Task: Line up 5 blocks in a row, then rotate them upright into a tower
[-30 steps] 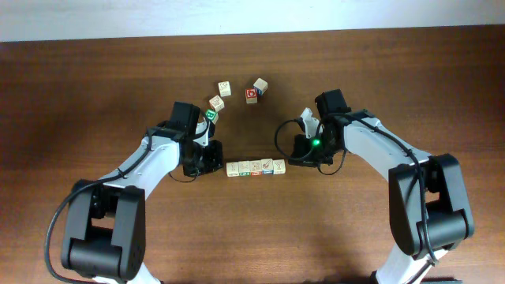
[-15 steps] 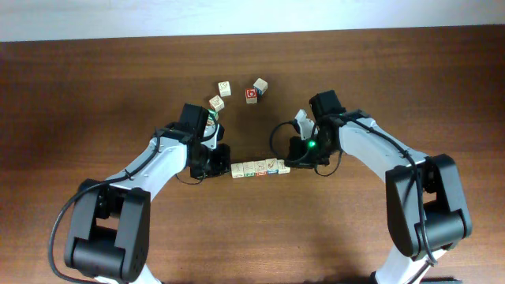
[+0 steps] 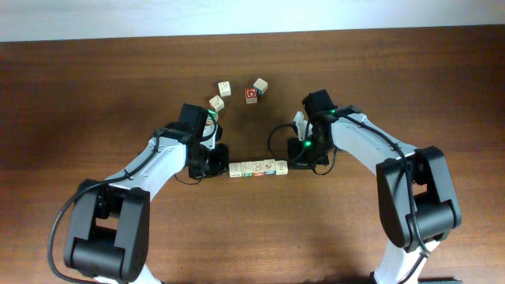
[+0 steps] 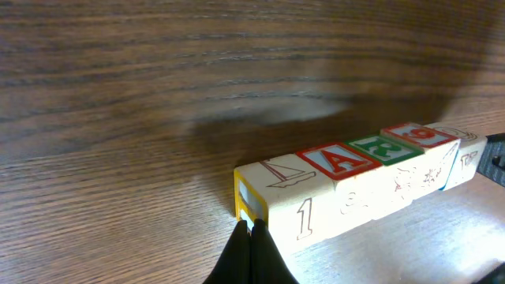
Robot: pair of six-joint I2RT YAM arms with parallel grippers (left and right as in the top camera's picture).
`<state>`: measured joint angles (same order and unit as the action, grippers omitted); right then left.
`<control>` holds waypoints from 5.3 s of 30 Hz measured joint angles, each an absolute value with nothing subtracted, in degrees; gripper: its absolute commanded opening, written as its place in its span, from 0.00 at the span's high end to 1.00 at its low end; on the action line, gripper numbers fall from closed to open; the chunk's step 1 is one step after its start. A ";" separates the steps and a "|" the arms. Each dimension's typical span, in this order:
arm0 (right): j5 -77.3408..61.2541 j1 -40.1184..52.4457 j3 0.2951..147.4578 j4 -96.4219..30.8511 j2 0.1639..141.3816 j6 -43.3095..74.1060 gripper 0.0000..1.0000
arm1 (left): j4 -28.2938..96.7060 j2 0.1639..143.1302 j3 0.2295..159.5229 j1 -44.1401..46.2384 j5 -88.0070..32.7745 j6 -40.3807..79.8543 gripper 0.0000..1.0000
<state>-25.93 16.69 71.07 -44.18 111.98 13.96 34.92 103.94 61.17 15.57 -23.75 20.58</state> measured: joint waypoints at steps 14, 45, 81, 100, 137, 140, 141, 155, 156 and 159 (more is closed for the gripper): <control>-25.32 18.52 71.07 -44.21 112.18 16.53 0.96 | 32.03 103.96 60.99 15.57 -19.66 19.14 1.00; -27.05 18.90 71.05 -39.57 112.27 16.73 0.96 | 29.47 103.96 60.99 15.77 -14.50 13.04 1.00; -23.44 27.94 77.36 -39.16 108.57 18.00 0.96 | 29.69 103.96 60.84 16.91 -20.18 13.02 1.00; -18.00 24.08 77.45 -43.44 108.57 16.91 0.96 | 29.69 103.96 60.84 16.91 -20.18 12.99 1.00; -13.19 24.99 73.10 -50.81 108.81 34.98 0.96 | 29.52 103.96 60.84 16.86 -20.18 14.41 1.00; -13.17 21.63 73.10 -50.87 108.81 35.92 0.96 | 29.52 103.96 60.84 16.86 -20.21 14.57 1.00; -12.99 20.62 73.10 -50.26 108.81 35.99 0.96 | 29.54 103.96 60.84 16.86 -20.21 14.57 1.00; -17.50 18.28 72.97 -35.42 112.79 27.75 0.96 | 27.97 103.96 60.84 16.86 -20.18 14.57 1.00; -17.52 18.28 73.69 -35.57 112.79 27.38 0.96 | 27.97 103.96 60.84 16.86 -20.18 14.57 1.00; -18.24 18.37 74.04 -36.40 112.77 25.26 0.96 | 27.97 103.96 60.84 16.86 -20.18 14.57 1.00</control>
